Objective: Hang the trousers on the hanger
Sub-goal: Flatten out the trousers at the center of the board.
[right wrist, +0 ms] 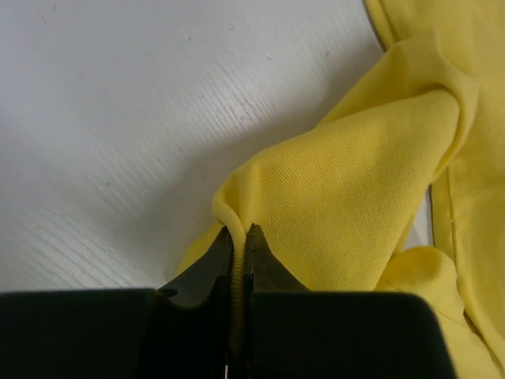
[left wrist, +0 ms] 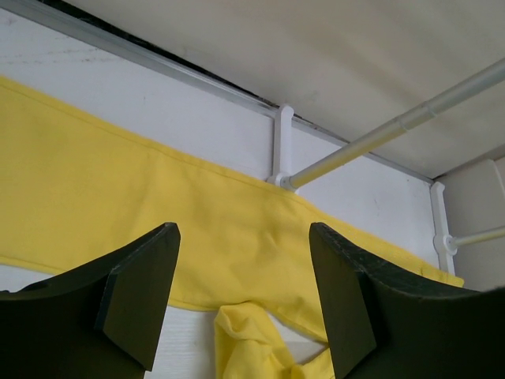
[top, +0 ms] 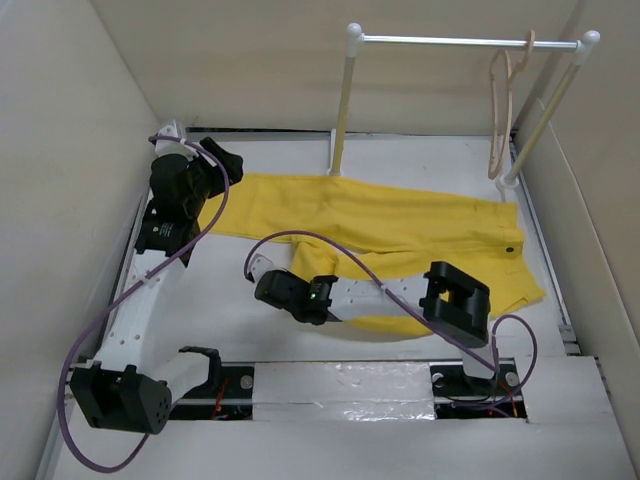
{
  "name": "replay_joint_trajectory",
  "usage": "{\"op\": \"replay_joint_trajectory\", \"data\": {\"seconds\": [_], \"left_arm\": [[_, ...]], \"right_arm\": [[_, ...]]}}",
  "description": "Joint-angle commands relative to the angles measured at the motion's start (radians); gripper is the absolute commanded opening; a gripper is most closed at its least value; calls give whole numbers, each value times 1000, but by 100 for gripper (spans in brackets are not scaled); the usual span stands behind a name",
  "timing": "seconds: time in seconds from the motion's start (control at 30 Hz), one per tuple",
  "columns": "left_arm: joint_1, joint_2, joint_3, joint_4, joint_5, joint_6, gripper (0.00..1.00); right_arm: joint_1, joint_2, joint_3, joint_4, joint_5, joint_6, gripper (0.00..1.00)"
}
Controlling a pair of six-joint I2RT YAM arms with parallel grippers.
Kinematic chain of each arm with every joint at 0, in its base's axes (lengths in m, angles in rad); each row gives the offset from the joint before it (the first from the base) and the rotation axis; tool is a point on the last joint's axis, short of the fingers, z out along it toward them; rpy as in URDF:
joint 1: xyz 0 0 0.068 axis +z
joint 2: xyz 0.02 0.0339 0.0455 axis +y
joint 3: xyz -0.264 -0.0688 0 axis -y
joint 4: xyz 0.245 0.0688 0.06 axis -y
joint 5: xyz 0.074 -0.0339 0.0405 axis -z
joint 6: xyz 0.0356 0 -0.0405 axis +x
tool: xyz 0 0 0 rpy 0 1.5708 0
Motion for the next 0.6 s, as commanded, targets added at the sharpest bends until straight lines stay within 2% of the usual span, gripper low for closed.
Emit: {"op": "replay_joint_trajectory", "data": {"seconds": [0.0,0.1,0.13,0.17,0.27,0.3,0.33,0.37,0.4,0.43,0.47,0.57], "left_arm": [[0,5,-22,60,29,23,63],[0,40,-48,85,40,21,63],[0,52,-57,90,38,21,63],[0,78,-57,84,33,23,62],[0,117,-55,83,78,26,56],[0,121,-55,89,99,24,53],[0,123,-61,115,130,24,39],[0,124,-65,129,200,23,34],[0,126,-68,144,231,20,31],[0,126,-62,156,259,18,28],[0,128,-55,158,297,17,28],[0,120,-48,173,328,18,28]], "right_arm": [[3,-166,-1,23,65,71,0],[-9,-351,-157,199,-27,99,0],[-26,-497,-209,298,-52,132,0],[-49,-576,-319,349,-113,149,0],[-197,-880,-495,518,-210,220,0],[-301,-947,-594,532,-228,241,0],[-360,-1012,-640,540,-244,288,0],[-420,-1123,-683,534,-274,313,0],[-481,-1170,-769,529,-297,336,0],[-600,-1207,-805,503,-316,384,0],[-659,-1238,-834,482,-360,401,0],[-844,-1198,-928,466,-501,415,0]]}}
